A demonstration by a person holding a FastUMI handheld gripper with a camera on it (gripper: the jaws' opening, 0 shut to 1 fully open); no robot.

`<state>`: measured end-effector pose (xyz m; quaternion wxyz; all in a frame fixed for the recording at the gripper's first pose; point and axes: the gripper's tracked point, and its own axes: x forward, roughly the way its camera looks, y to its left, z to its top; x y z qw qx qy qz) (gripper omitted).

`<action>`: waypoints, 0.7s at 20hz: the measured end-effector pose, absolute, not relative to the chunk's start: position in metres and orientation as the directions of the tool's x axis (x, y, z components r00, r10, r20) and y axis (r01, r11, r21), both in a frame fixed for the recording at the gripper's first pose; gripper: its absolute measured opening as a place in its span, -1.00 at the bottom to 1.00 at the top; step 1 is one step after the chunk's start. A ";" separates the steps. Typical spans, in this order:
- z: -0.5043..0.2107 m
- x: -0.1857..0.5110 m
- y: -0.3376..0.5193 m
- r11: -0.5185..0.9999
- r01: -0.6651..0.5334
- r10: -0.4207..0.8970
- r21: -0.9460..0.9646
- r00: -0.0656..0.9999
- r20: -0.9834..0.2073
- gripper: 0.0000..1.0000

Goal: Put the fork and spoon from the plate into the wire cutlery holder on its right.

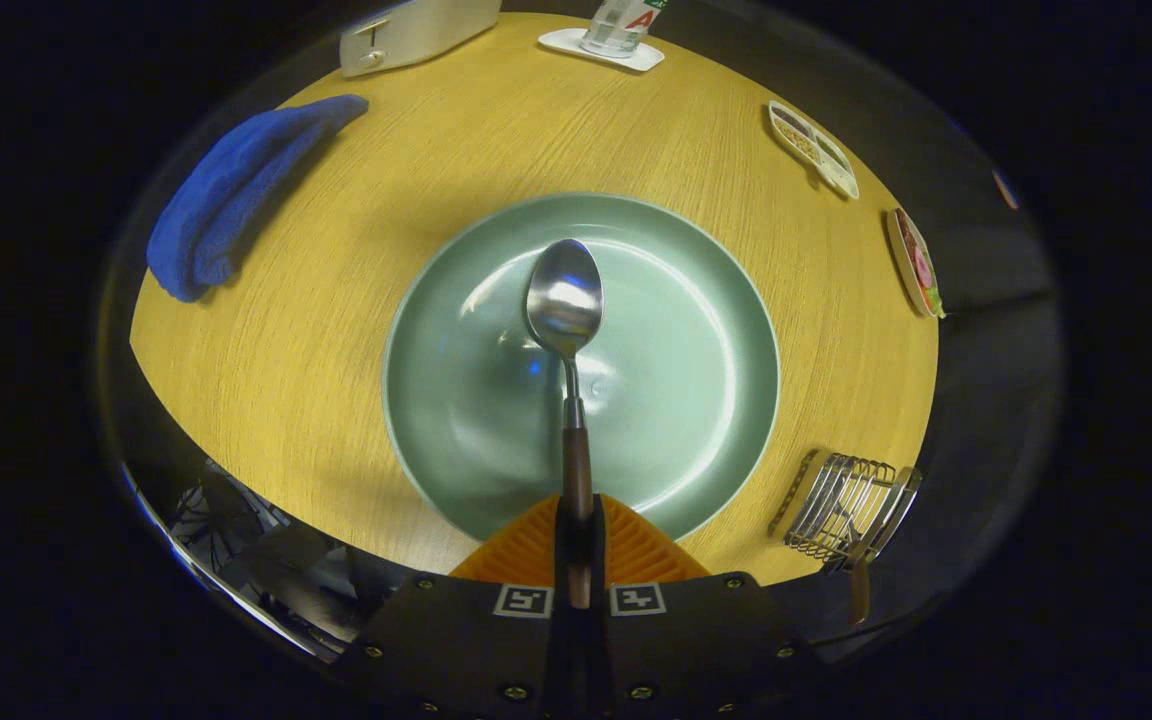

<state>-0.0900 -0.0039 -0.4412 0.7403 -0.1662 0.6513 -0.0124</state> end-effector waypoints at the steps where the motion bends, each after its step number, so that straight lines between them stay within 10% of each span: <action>1: -0.437 -0.090 -0.004 0.947 -0.183 -0.237 -0.264 0.156 -0.959 -0.87; 14: -0.379 -0.083 -0.022 0.947 -0.057 -0.296 -0.317 0.232 -0.927 -0.87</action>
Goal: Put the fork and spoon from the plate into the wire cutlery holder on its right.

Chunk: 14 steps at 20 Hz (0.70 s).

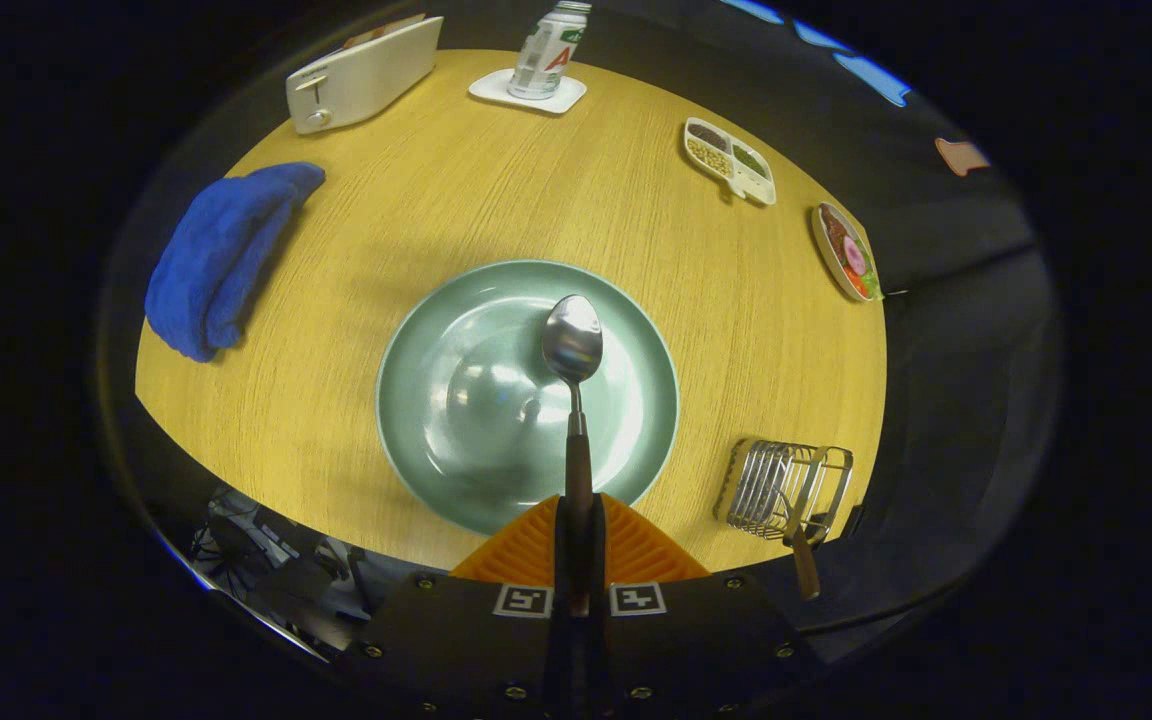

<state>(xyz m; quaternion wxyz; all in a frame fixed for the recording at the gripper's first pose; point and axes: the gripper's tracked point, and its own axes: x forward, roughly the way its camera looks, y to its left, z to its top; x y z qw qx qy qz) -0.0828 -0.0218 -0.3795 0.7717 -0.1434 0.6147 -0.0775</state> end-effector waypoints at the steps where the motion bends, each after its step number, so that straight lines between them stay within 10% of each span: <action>1: -0.373 -0.081 -0.025 0.947 -0.038 -0.300 -0.318 0.240 -0.923 -0.87; 14: -0.300 -0.109 -0.098 0.899 0.267 -0.410 -0.346 0.240 -0.880 -0.87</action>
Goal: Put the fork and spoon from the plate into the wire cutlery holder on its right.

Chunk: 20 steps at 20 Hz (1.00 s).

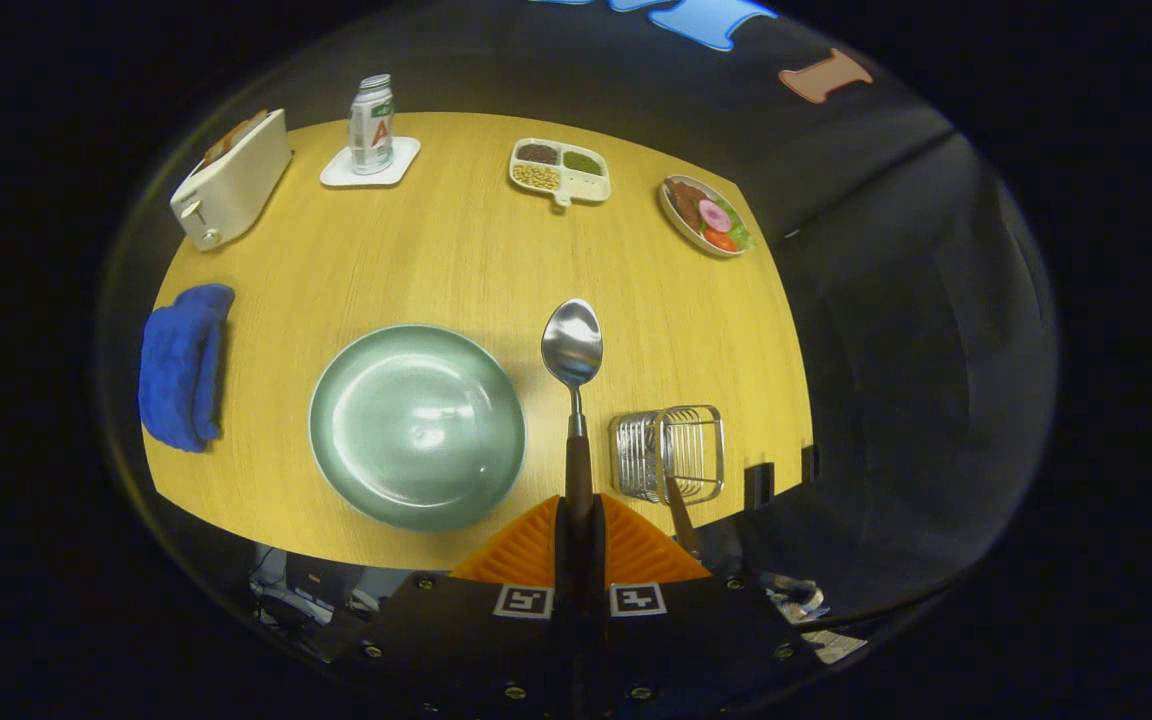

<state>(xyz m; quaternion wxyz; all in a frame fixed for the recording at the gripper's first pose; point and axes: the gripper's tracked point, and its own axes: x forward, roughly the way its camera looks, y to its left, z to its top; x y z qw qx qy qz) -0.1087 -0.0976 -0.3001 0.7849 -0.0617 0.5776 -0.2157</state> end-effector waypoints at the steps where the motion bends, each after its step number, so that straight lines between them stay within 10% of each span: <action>1: -0.299 -0.113 -0.104 0.892 0.297 -0.414 -0.342 0.229 -0.881 -0.87; 20: -0.320 -0.180 -0.156 0.789 0.568 -0.314 -0.234 0.046 -0.948 -0.87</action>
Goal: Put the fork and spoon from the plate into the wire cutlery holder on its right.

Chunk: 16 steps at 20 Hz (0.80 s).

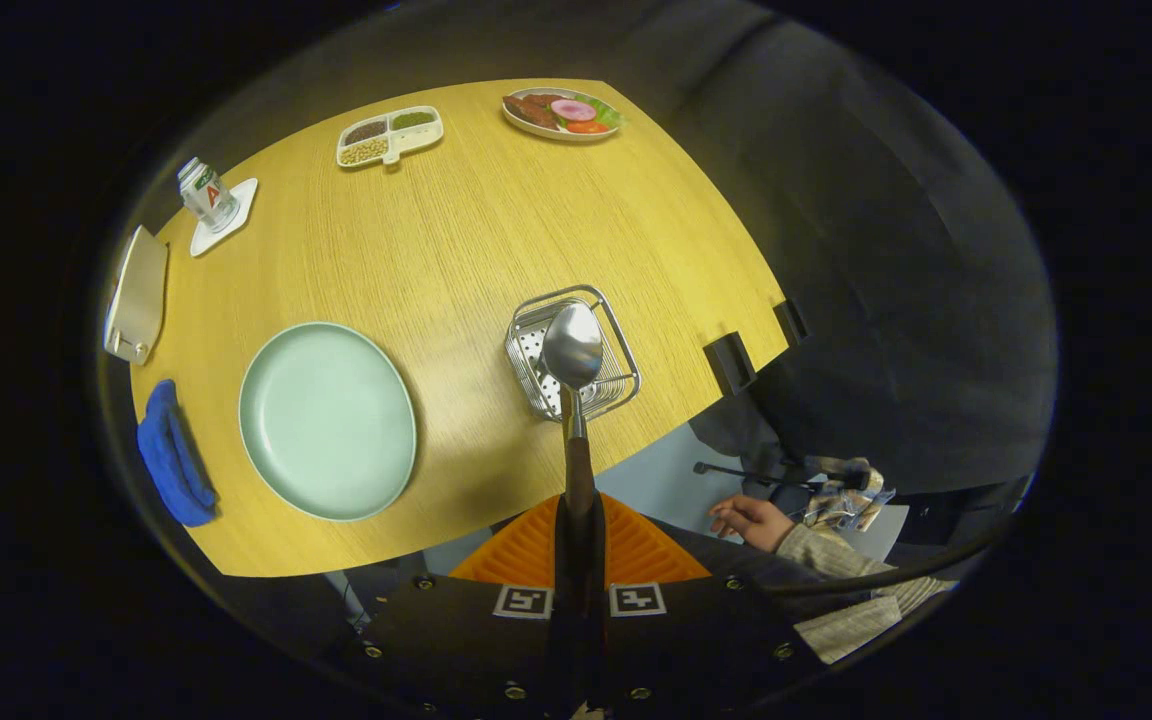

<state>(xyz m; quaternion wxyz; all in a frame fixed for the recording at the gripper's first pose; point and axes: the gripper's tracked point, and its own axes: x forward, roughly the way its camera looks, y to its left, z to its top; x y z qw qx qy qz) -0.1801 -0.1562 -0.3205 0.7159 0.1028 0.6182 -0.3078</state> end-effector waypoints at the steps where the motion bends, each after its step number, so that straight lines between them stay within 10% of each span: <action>1: -0.322 -0.179 -0.157 0.790 0.571 -0.303 -0.225 0.045 -0.952 -0.87; 16: -0.315 -0.153 -0.163 0.819 0.547 -0.284 -0.174 0.122 -0.951 -0.74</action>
